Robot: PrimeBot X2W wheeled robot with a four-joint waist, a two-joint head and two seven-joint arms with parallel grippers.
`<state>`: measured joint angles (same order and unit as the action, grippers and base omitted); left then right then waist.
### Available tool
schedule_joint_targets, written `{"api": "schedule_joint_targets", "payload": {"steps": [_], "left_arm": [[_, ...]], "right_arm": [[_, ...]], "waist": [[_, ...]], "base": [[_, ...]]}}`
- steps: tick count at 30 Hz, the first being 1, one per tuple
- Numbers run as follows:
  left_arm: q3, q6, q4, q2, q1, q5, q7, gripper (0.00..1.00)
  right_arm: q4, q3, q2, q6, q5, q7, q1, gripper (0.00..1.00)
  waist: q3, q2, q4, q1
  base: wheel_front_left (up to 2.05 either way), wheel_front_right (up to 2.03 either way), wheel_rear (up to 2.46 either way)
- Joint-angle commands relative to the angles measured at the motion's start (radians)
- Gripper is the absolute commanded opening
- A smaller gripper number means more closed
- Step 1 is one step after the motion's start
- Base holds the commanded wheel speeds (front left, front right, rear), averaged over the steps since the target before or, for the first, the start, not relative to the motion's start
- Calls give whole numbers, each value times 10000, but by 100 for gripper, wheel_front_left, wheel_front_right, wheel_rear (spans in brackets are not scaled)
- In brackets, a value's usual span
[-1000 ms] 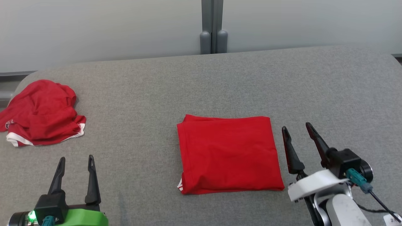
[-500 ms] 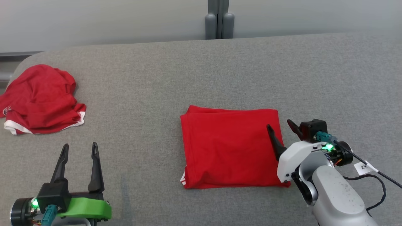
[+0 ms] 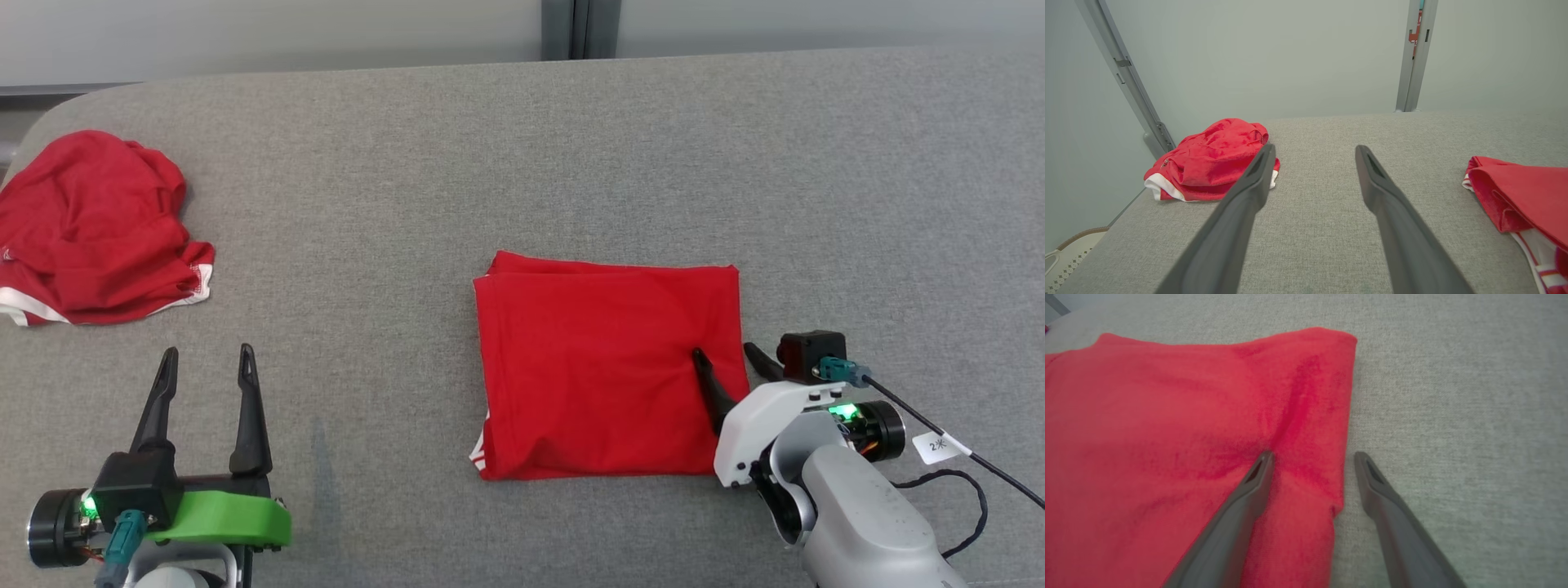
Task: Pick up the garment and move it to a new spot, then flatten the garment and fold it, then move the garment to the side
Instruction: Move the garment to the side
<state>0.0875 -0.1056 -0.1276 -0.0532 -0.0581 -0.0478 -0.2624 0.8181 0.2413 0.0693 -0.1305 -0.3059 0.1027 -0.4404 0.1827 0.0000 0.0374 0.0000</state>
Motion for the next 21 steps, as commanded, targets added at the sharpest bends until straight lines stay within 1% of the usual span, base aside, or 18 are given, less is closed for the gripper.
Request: {"api": "schedule_joint_targets", "payload": {"steps": [1,2,3,5,6,8,13,16,21], "left_arm": [[4,-21,25,4,-168,-32,-29,100],[9,-25,37,6,-195,-40,-29,100],[11,-26,40,9,-206,-52,-29,100],[26,-21,54,13,-199,-88,-29,100],[32,-17,59,13,-194,-106,-28,100],[47,-10,67,17,-176,-96,-29,100],[13,-12,121,21,-306,-81,-29,100],[-1,-30,207,21,-376,-56,-29,100],[-61,-73,471,20,-693,-19,-28,100]], "right_arm": [[286,257,-137,-5,-250,-122,228,100],[337,431,-174,-6,-431,-162,292,100],[350,588,-201,-17,-506,-159,334,78],[196,839,-236,-35,-726,39,349,11],[82,944,-245,-37,-873,176,326,0],[-112,1044,-164,-23,-905,476,135,0],[-311,1249,371,1,-481,1003,-704,0],[-350,1553,759,1,-173,1136,-1240,0],[-403,2059,1447,3,12,1132,-2244,0]], "waist": [[39,0,-1,0],[58,0,-2,0],[73,0,-3,0],[109,0,-21,0],[126,0,-37,0],[156,0,-82,0],[257,0,-192,0],[379,0,-293,0],[761,0,-468,0]], "base": [[0,0,0],[0,0,0],[0,0,0],[0,0,0],[0,0,0],[0,0,0],[0,0,0],[0,0,0],[0,0,0]]}}
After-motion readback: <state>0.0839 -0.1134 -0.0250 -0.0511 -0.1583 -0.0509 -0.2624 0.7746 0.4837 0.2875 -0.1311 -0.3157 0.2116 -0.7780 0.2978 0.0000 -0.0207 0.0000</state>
